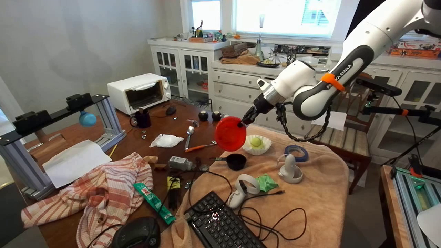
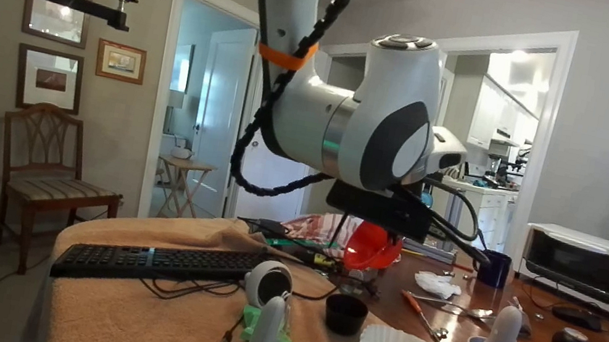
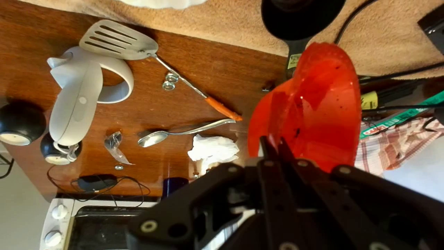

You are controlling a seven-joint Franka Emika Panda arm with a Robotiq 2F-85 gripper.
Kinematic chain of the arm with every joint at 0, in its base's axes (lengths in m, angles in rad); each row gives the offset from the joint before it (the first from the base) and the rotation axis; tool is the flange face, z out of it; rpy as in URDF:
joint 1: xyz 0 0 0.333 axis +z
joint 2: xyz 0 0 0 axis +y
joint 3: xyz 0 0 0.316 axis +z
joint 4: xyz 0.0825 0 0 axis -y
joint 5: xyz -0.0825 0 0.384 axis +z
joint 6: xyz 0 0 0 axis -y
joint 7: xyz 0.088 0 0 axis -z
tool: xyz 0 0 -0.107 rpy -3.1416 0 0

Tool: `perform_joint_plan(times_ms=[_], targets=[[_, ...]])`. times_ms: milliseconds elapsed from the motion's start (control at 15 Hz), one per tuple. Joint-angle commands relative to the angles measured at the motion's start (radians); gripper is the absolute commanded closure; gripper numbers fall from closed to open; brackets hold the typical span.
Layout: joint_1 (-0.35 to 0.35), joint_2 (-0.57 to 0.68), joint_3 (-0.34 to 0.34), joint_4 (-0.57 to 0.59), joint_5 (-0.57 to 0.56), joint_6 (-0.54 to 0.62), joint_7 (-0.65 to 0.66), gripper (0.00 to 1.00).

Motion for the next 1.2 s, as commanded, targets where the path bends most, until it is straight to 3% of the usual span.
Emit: perform_joint_plan(times_ms=[0, 267, 600, 933, 1000, 1133], targets=[[-0.026, 0.019, 0.024, 0.006, 0.000, -0.008, -0.010, 0.97], [-0.054, 0.071, 0.060, 0.015, 0.004, -0.030, -0.023, 0.99], [-0.045, 0.105, 0.063, 0.057, 0.101, -0.056, 0.063, 0.99], [-0.067, 0.171, 0.137, 0.156, 0.244, -0.265, 0.111, 0.99], [-0.038, 0.158, 0.131, 0.168, 0.399, -0.293, 0.024, 0.99], [-0.003, 0.157, 0.113, 0.221, 0.545, -0.330, 0.002, 0.99]])
